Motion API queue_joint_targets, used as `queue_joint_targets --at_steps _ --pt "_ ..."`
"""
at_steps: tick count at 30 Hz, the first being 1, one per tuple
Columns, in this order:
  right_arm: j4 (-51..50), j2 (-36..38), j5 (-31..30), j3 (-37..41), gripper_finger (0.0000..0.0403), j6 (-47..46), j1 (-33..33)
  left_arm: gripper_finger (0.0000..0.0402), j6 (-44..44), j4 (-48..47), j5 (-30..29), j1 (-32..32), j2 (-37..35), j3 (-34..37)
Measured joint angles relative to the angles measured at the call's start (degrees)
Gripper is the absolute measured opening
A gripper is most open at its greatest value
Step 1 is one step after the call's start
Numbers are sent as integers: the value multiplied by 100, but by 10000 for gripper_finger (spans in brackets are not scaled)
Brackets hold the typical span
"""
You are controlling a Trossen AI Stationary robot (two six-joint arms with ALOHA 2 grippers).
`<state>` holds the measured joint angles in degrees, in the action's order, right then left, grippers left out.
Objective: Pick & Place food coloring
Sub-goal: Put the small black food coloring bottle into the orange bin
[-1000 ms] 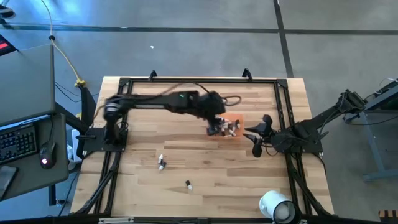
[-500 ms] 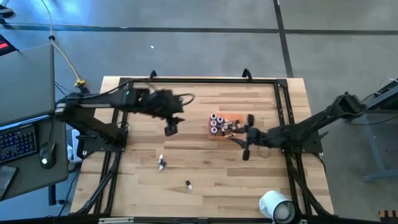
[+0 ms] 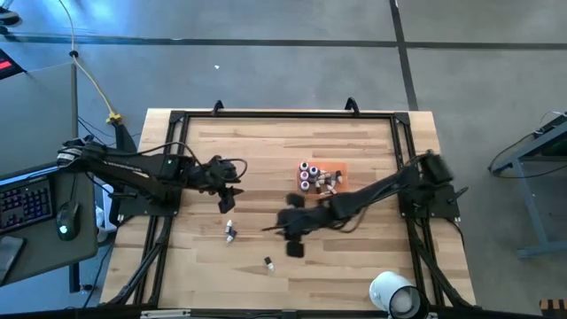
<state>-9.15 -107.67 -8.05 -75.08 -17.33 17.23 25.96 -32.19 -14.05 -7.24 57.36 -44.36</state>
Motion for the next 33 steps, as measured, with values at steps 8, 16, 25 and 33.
queue_joint_targets --at_steps 8,16,25,33 --pt "-1511 -1578 -350 -2255 116 -484 251 167 -305 -80 -66 6 -11 33" --pt "-2777 -2425 -502 -3682 116 -2701 552 167 -373 -298 -173 -224 -11 31" --pt "-3194 -3002 -291 -3962 116 -3958 680 167 -196 -342 -378 -935 -11 27" --pt "-3277 -3011 -236 -3953 116 -4137 675 167 -10 -349 -517 -1458 -11 24"
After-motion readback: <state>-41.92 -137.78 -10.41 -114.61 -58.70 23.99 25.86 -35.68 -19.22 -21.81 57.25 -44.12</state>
